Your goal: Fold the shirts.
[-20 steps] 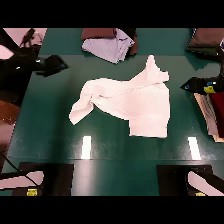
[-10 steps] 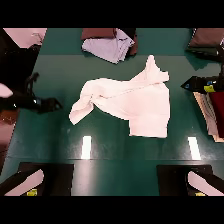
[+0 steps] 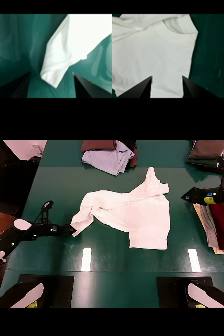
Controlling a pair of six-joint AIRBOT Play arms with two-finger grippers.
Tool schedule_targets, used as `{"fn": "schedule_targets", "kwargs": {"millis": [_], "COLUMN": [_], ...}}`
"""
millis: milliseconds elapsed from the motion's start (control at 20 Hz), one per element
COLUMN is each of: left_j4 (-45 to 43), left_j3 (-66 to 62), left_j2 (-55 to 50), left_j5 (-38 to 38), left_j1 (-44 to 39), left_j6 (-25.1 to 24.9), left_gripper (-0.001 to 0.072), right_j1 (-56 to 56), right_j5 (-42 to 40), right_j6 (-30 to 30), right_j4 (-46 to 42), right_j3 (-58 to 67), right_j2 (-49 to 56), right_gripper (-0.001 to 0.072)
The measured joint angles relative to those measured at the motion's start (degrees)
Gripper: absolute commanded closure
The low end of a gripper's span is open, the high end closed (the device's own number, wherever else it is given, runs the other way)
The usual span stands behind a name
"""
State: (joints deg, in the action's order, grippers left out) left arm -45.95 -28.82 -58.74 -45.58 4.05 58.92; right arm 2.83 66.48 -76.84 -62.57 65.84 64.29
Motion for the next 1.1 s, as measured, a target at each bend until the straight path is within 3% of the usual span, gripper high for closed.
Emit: {"fn": "schedule_targets", "kwargs": {"millis": [50,100,200,250,300,450,500,550,600,650,750,1000,1050,1100], "left_j4": [0.0,-0.1,-0.2,-0.4,-0.5,-0.8,-1.2,-1.7,-2.3,-2.8,-3.5,-4.4,-4.4,-4.4], "left_j3": [0.2,0.3,0.5,0.6,0.6,0.1,-0.9,-2.2,-4.0,-5.8,-9.7,-15.3,-15.7,-16.0], "left_j2": [0.0,0.0,0.0,0.0,0.0,0.0,0.0,0.0,0.0,0.0,0.0,0.0,0.0,0.0], "left_j5": [1.1,1.8,2.4,2.6,2.6,1.5,0.5,-0.6,-2.2,-3.8,-7.0,-12.3,-12.7,-13.2], "left_j1": [-1.0,-1.8,-2.8,-3.0,-3.2,-3.5,-3.5,-3.5,-3.6,-3.6,-3.6,-3.6,-3.6,-3.6], "left_j6": [0.8,1.4,2.3,2.6,2.8,3.2,3.5,3.9,4.3,4.5,5.0,5.5,5.5,5.6], "left_gripper": [0.0293,0.0419,0.0421,0.0587,0.0682,0.0682,0.0682,0.0682,0.0682,0.0682,0.0681,0.0681,0.0681,0.0681], "right_j1": [0.0,0.0,0.0,0.0,0.0,0.3,0.6,1.1,1.9,2.9,4.8,5.9,5.2,4.3], "right_j5": [0.4,0.8,1.8,2.3,2.8,4.0,4.6,4.9,5.2,5.6,6.2,2.6,2.2,1.9], "right_j6": [0.0,0.0,0.0,0.0,0.0,-0.1,-0.1,-0.2,-0.2,-0.2,-0.4,1.3,1.9,2.3], "right_j4": [0.0,0.0,0.0,0.0,-0.1,-0.4,-0.4,-0.5,-0.5,-0.5,-0.1,5.8,7.6,8.9], "right_j3": [0.0,0.0,0.0,0.0,-0.1,-2.0,-3.5,-5.6,-8.1,-10.4,-15.0,-21.2,-21.1,-20.7], "right_j2": [0.0,0.0,0.0,0.0,0.0,0.0,0.0,0.2,0.4,0.9,2.6,9.1,10.5,12.1], "right_gripper": [0.0285,0.0285,0.0285,0.0285,0.0285,0.0279,0.0213,0.0056,0.0021,0.0035,0.0150,0.0164,0.0240,0.0361]}}
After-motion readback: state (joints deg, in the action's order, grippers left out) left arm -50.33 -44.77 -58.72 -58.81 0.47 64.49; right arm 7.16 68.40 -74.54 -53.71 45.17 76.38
